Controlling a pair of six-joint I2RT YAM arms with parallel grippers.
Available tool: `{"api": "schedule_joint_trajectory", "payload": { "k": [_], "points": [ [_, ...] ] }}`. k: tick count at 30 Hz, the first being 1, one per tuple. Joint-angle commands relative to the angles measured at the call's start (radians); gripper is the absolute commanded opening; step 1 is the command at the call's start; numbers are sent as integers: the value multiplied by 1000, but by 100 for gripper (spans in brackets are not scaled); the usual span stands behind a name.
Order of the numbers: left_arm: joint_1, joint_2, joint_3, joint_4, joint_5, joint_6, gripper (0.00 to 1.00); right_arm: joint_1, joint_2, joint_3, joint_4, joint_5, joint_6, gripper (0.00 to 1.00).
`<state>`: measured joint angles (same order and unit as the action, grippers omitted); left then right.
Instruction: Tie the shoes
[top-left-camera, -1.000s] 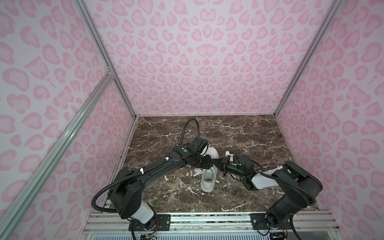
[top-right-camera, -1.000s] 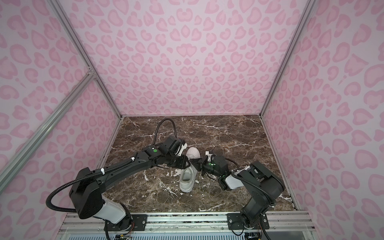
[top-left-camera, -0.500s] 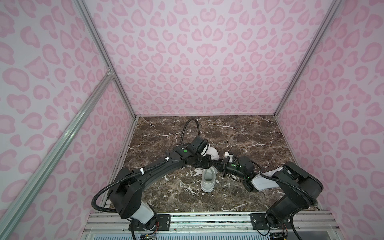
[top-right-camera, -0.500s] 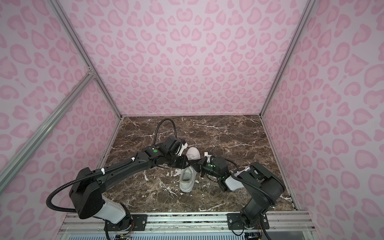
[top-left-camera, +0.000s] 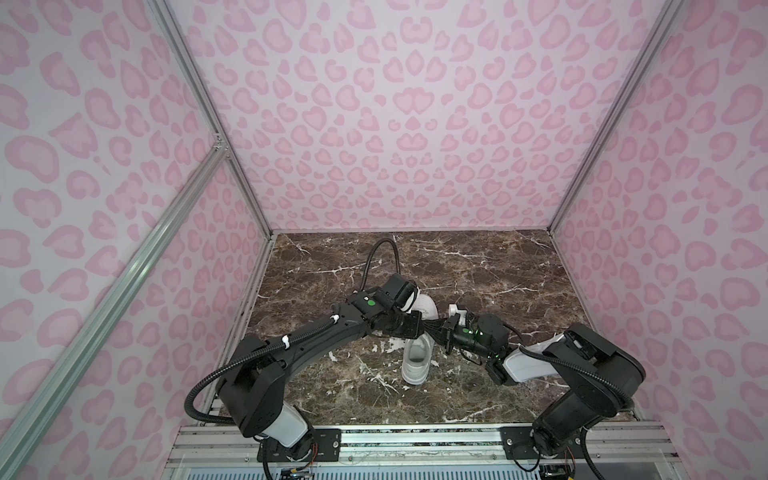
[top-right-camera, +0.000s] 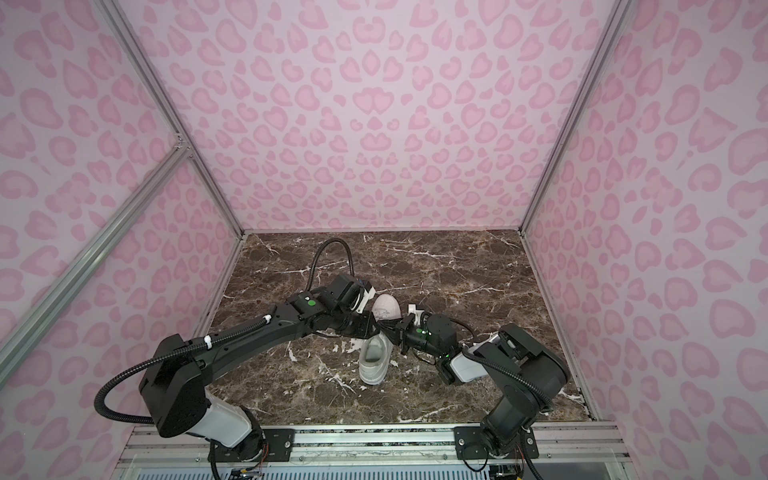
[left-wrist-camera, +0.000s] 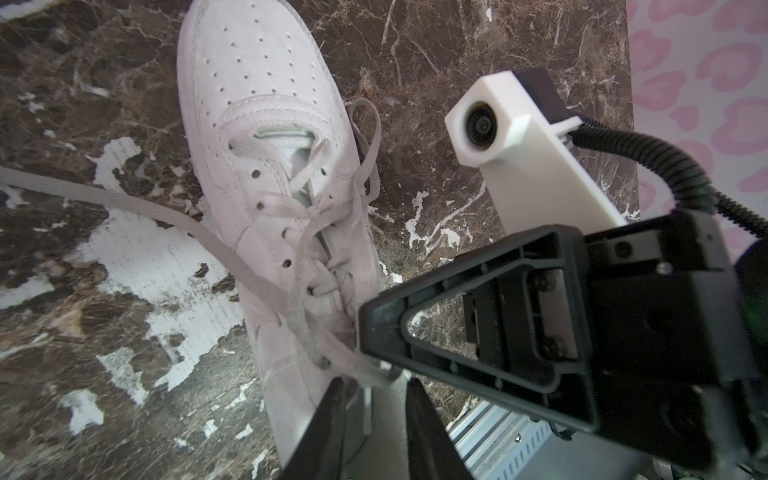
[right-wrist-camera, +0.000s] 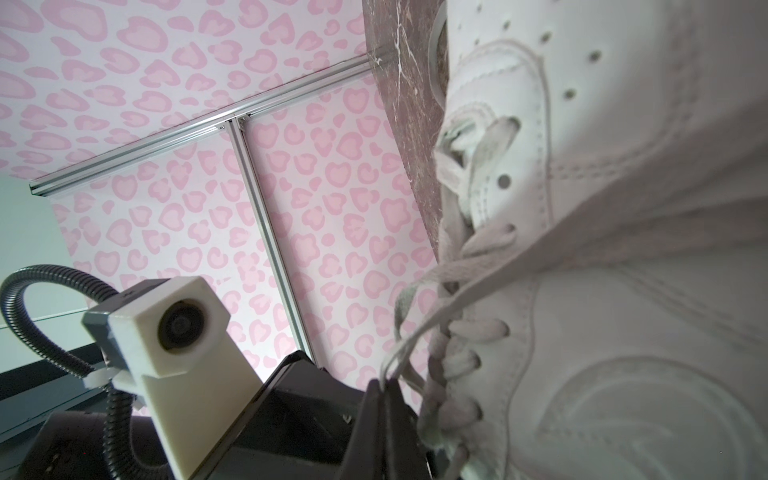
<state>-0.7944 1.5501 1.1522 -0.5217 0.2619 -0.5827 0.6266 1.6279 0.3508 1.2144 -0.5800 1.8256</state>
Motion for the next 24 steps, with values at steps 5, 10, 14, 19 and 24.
{"api": "schedule_joint_trajectory", "payload": {
  "k": [5,10,14,19,24],
  "points": [
    [-5,8,-10,28,1,-10,19,1,8,-7,57,-4,8,3],
    [-5,-7,-13,21,-13,-6,9,1,4,-9,58,1,3,10],
    [-4,-19,-9,5,-20,-2,6,2,0,-18,54,6,0,16],
    [-4,-41,2,-37,-47,3,5,-10,-47,-43,-3,13,-29,20],
    [-3,-65,12,-79,-56,7,4,-27,-135,-55,-128,12,-84,25]
  ]
}}
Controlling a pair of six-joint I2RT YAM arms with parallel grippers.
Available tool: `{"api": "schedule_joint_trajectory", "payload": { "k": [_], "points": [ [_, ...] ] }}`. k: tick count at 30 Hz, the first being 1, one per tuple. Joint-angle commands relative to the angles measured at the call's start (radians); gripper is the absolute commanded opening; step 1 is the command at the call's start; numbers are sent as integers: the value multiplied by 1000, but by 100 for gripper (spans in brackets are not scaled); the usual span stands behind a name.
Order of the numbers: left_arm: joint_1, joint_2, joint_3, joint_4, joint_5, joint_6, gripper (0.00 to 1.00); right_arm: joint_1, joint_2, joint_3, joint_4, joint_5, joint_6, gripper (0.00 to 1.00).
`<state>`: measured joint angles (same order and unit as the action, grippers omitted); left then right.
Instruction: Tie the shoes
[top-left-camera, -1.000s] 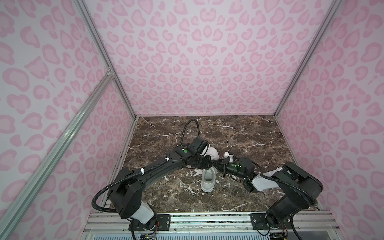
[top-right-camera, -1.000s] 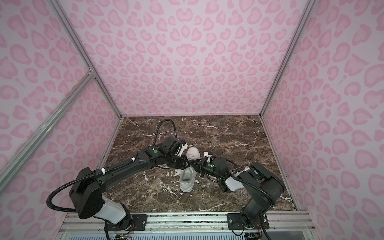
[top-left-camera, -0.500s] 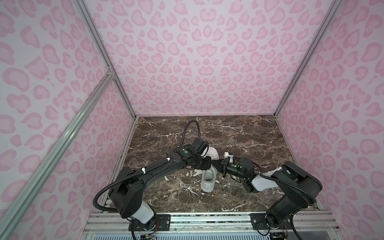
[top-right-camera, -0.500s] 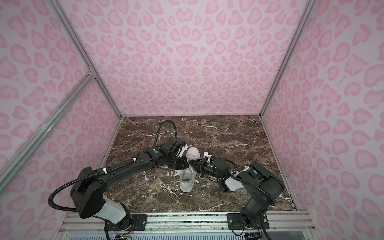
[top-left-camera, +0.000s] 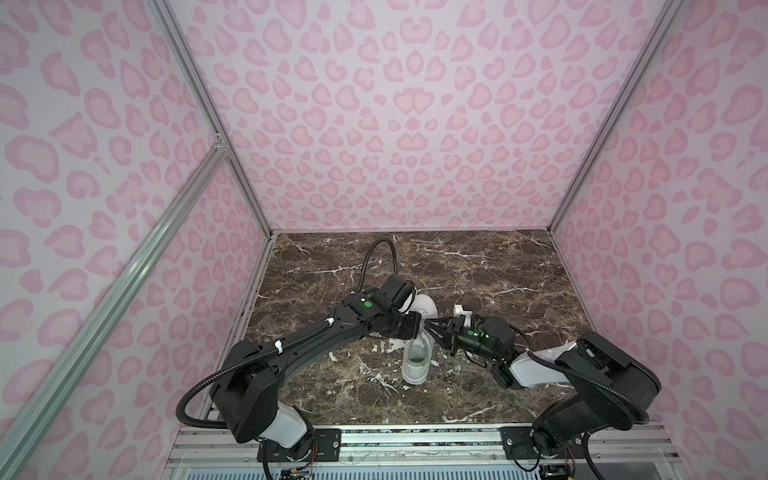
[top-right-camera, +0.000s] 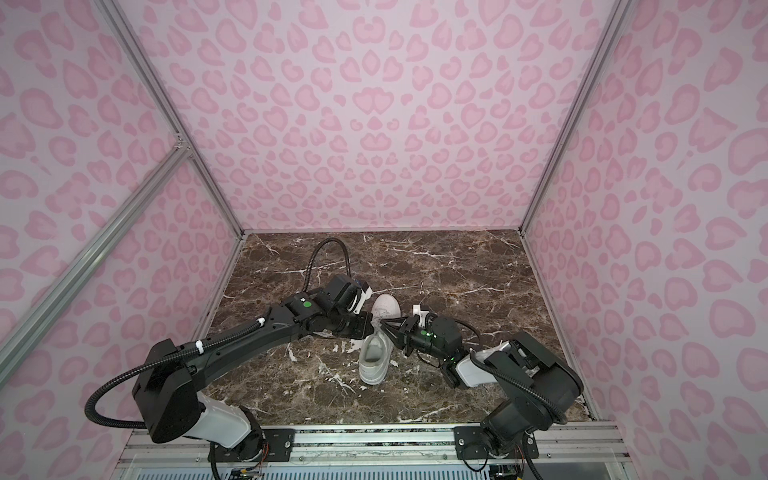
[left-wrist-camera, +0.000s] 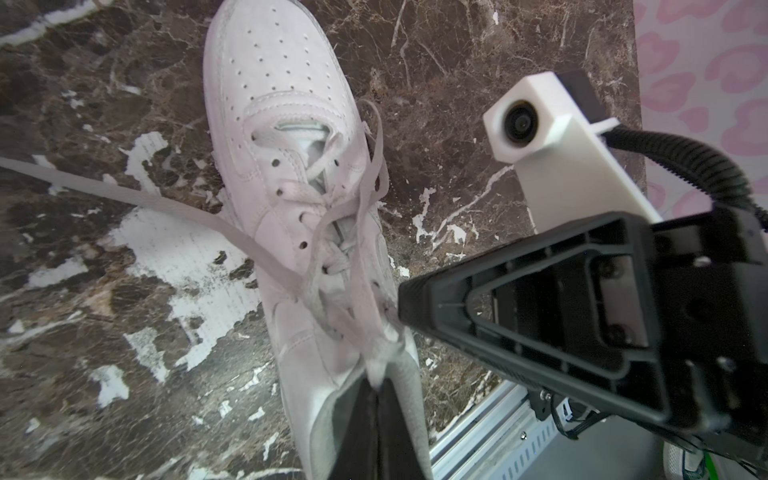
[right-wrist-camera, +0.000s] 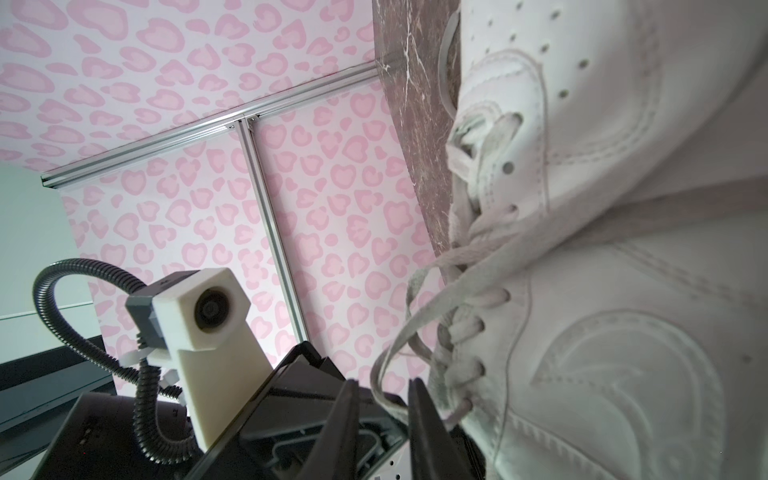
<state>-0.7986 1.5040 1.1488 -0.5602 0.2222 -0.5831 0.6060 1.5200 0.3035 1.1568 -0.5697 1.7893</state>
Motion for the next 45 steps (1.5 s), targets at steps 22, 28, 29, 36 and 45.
{"api": "schedule_joint_trajectory", "payload": {
  "k": [22,28,29,36,45],
  "points": [
    [51,77,470,-231,75,92,4,-83,-539,387,-1408,258,-1269,34],
    [58,104,518,-211,100,81,4,-75,-432,449,-1373,167,-1460,34],
    [59,106,521,-213,101,81,4,-70,-422,446,-1339,151,-1468,34],
    [74,98,517,-207,106,69,4,-10,-297,440,-1131,41,-1478,35],
    [82,78,495,-210,111,69,3,13,-179,474,-1024,27,-1450,28]
  ]
}}
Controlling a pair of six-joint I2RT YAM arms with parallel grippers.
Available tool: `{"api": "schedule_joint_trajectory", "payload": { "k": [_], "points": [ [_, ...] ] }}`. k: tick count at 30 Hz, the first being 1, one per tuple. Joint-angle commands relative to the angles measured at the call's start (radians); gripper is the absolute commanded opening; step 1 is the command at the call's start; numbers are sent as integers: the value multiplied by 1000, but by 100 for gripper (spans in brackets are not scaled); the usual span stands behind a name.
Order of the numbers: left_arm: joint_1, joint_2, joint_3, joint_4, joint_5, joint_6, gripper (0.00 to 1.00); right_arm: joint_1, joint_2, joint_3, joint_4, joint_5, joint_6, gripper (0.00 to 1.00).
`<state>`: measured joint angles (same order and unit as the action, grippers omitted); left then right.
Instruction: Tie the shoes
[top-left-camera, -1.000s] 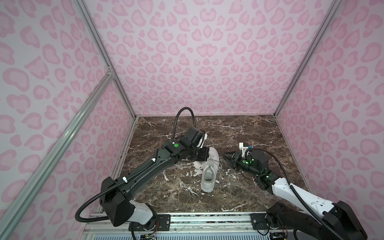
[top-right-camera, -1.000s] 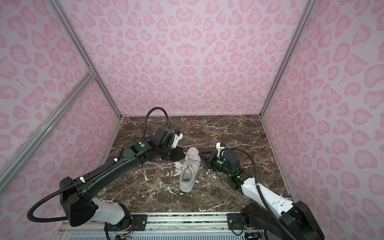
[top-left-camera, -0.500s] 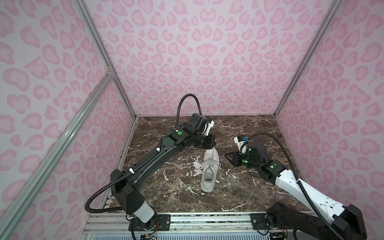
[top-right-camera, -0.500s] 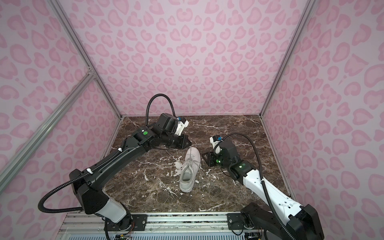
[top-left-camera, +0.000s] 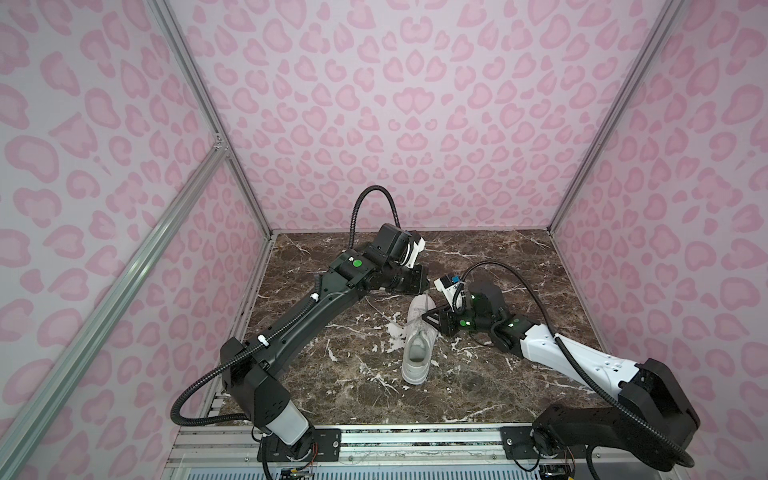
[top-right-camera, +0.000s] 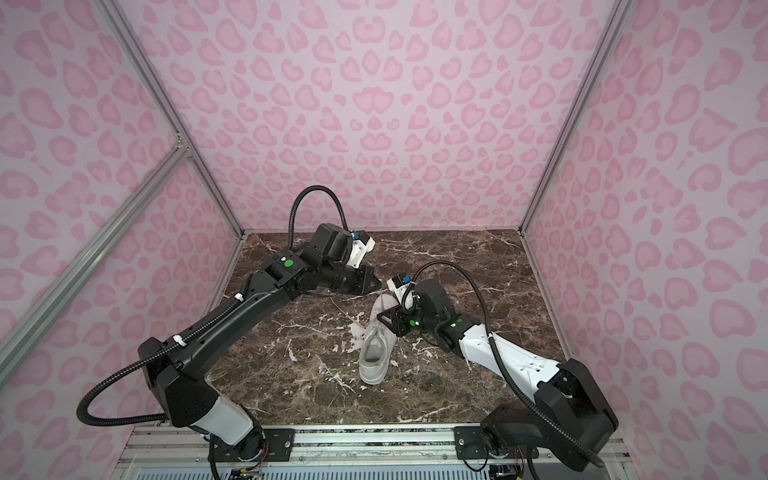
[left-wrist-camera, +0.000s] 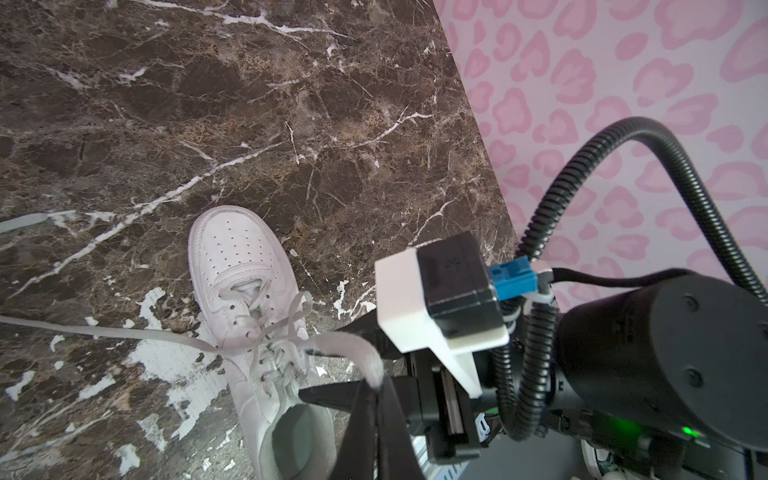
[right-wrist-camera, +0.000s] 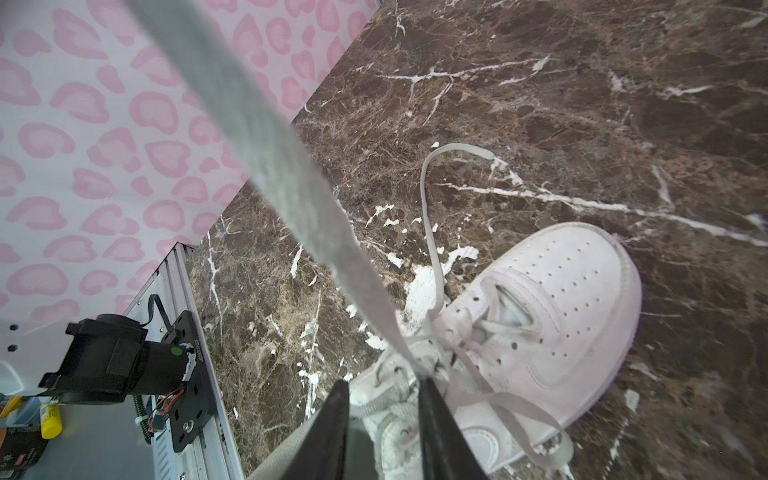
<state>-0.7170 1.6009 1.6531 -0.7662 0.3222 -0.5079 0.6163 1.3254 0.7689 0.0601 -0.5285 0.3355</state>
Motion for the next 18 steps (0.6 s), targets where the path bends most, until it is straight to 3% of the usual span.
{"api": "schedule_joint_trajectory", "payload": {
  "k": [1,7,13,18],
  "points": [
    [2,-24,-17,-2,11,-7,3,2,22,13,72,-11,3,27],
    [4,-48,-51,9,11,-14,4,1,46,30,67,10,-3,25],
    [5,-58,-61,14,15,-15,4,1,59,47,45,64,-8,35],
    [5,-62,-67,21,18,-18,4,0,77,49,43,85,-2,34]
  ]
}}
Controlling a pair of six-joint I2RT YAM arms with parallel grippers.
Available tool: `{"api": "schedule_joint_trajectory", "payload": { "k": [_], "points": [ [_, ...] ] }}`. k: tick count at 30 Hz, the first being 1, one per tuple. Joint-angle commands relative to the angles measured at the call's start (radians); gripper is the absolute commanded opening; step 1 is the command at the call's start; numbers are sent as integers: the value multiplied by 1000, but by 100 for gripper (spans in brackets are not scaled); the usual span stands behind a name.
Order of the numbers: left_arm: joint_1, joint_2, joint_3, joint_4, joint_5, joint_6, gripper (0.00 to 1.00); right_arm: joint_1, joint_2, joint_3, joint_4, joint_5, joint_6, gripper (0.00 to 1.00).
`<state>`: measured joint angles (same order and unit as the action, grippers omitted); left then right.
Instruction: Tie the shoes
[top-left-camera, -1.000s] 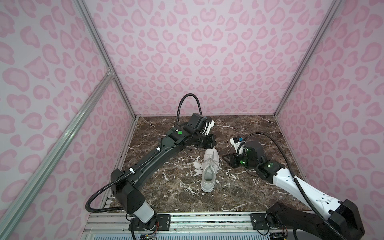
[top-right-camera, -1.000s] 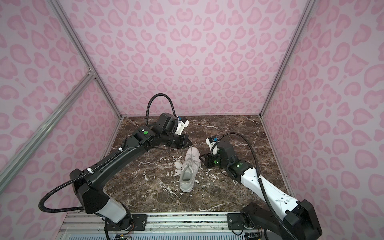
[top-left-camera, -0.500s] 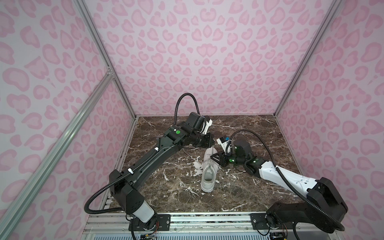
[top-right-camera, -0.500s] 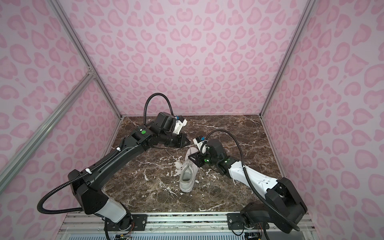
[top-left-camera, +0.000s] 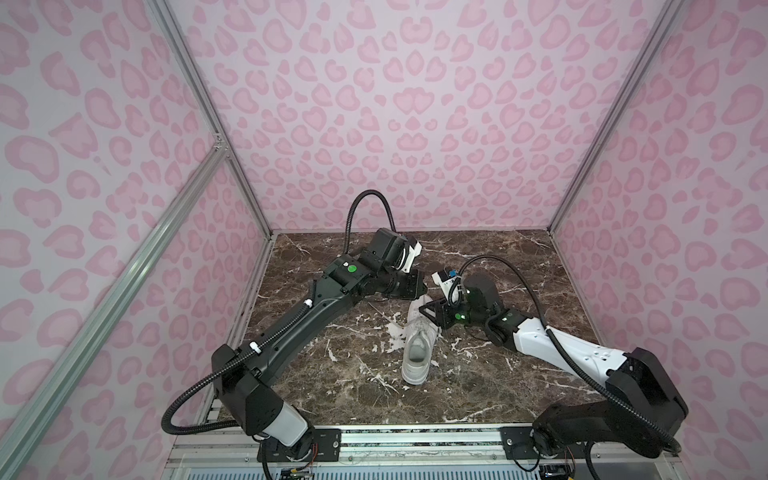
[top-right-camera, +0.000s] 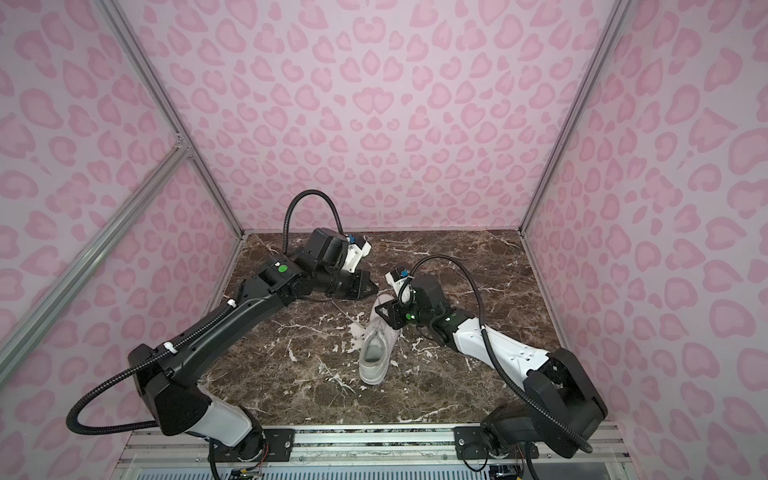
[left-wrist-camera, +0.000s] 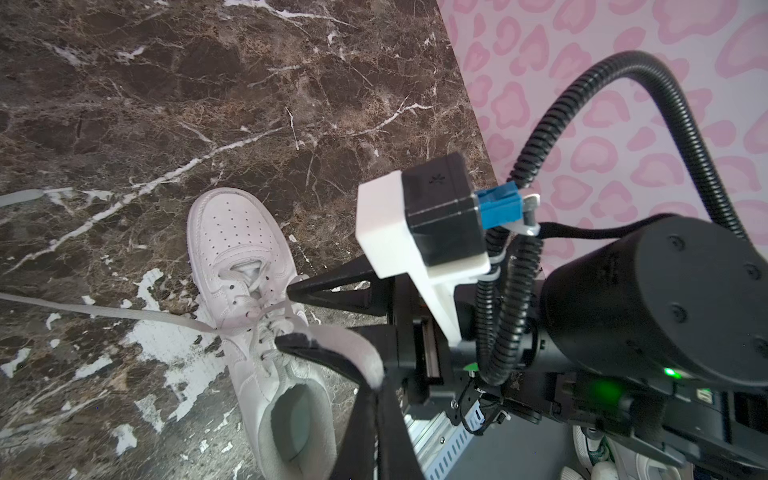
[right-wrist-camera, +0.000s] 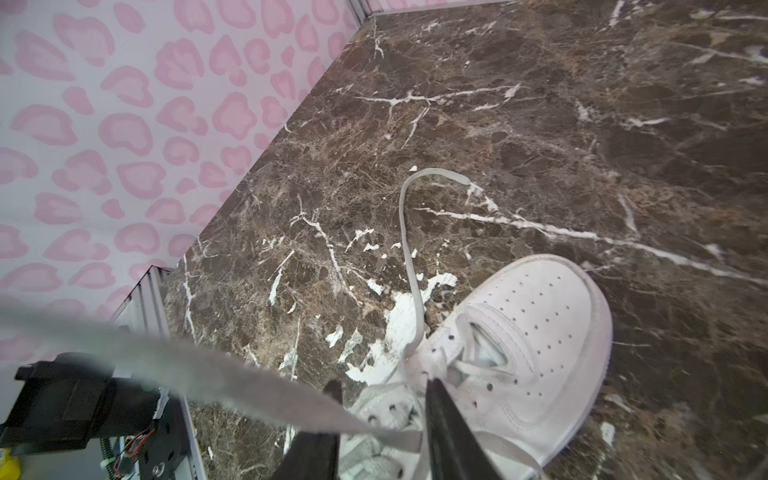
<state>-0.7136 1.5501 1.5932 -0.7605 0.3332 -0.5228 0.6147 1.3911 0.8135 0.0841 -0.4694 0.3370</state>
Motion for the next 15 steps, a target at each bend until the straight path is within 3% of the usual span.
{"api": "schedule_joint_trajectory", "payload": {
  "k": [1,10,15],
  "points": [
    [2,-12,-9,17,7,-4,4,0,15,4,16,30,-1,33],
    [9,-29,-42,32,12,-12,5,-2,8,11,-3,42,14,10],
    [32,-41,-62,55,18,-22,21,-2,-5,1,-14,53,28,5]
  ]
}}
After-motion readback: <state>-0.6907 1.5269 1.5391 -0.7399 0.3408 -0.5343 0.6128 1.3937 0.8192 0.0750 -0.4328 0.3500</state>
